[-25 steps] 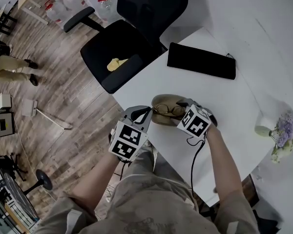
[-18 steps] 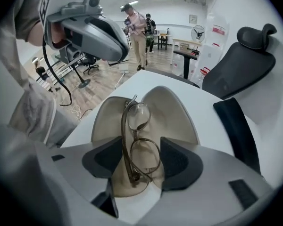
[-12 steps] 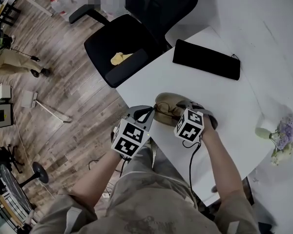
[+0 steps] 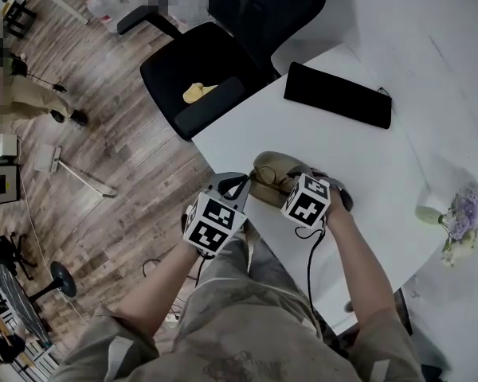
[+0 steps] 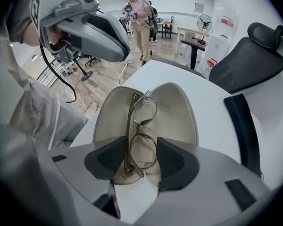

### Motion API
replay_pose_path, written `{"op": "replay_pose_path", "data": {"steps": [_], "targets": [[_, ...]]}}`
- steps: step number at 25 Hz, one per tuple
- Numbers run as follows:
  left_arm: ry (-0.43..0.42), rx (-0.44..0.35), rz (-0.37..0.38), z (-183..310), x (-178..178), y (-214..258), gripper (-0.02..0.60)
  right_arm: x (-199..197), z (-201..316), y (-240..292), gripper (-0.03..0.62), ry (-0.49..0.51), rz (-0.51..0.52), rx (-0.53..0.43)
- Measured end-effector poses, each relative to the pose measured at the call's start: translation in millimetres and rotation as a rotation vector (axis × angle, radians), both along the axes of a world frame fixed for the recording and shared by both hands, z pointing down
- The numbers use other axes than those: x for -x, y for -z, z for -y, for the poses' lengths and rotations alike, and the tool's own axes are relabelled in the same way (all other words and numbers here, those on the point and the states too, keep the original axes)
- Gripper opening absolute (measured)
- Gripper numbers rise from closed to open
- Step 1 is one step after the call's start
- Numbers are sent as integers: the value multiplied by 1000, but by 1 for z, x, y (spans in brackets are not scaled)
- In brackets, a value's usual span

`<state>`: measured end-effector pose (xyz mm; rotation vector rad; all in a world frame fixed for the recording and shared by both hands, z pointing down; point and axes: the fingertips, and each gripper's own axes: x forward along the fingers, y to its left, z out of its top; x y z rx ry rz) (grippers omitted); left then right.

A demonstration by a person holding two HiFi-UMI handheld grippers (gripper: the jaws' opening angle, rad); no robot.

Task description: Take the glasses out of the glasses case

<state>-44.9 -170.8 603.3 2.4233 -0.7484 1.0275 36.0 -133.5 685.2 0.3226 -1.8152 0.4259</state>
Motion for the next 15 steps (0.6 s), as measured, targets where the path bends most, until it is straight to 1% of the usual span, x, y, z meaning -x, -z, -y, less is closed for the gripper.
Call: {"op": "replay_pose_path", "data": {"steps": [3,9,12,15], "targets": [[3,-5,1,-3,2,2,20,-3,0,6,225,-42,-8,-61],[10,-28,-3,-8,6,10,18,-11,15,32,225,-181,46,-208],[10,-50,-13,-8,4,19,20,-14,21,54,225,-255,105,-234],[16,-73,-29,-8,3,34,20,-15,26,83,223,-347,201,-257]]}}
